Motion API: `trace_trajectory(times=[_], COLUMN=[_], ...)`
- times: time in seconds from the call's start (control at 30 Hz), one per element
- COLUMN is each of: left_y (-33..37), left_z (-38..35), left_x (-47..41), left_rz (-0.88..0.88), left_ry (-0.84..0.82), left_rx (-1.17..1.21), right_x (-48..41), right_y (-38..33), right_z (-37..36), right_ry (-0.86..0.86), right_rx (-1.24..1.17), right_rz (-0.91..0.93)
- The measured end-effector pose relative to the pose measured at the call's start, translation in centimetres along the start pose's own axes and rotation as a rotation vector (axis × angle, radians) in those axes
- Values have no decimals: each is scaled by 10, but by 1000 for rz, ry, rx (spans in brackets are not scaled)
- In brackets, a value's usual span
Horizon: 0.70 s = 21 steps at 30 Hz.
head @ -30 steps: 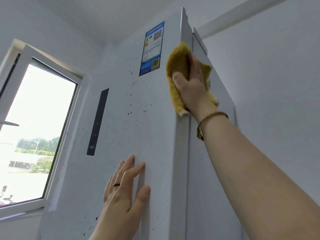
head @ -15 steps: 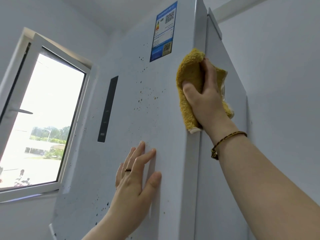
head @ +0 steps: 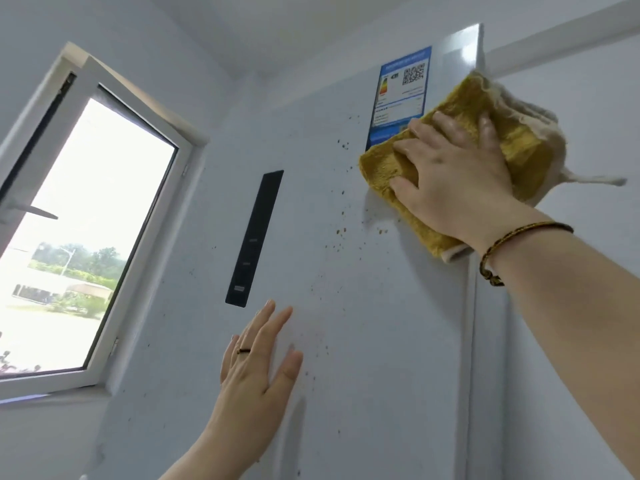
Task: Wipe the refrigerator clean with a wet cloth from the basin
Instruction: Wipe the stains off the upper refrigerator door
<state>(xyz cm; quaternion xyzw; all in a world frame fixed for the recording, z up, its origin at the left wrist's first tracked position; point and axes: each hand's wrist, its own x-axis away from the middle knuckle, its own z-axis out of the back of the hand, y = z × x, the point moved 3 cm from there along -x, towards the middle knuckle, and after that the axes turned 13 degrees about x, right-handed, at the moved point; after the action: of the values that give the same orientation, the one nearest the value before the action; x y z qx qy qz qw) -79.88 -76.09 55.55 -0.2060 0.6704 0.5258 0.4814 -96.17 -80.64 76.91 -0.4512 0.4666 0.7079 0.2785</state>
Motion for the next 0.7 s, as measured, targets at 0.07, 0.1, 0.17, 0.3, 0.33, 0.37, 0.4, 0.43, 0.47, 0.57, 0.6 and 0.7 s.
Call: trace_trajectory(times=[0.07,0.1,0.17,0.3,0.33,0.37,0.4,0.43,0.47,0.57,0.6,0.7], left_y=[-9,-16,-26,-39,-42,-45,-47,-48,-50,-58,-63,-75], left_z=[5,9,12,21,24,27,31,34,38,55,63,82], left_x=[-8,-14,-24,-50,-55,-60,-65,-69,-73,-85,-90,-109], left_rz=[36,37,27,24,25,34,45,50,48,43,41,56], left_ry=[4,7,21,125,151,179,207,230,256,319,329,345], left_rx=[-12,-11,0,27,26,27,30,35,43,87,102,139], right_x=[2,1,-2,-18,-24,-30,-37,-44,-52,-63,-64,-66], right_y=[4,2,1,-1,0,0,-1,0,-1,-4,-6,-7], right_z=[1,1,1,3,5,6,6,6,6,5,4,3], right_ry=[-33,-47,-61,-71,-69,-67,-63,-58,-51,-37,-32,-35], right_rx=[58,94,136,191,199,206,215,222,222,212,215,213], right_rz=[-13,-15,-18,-28,-36,-46,-52,-60,-64,-80,-88,-150])
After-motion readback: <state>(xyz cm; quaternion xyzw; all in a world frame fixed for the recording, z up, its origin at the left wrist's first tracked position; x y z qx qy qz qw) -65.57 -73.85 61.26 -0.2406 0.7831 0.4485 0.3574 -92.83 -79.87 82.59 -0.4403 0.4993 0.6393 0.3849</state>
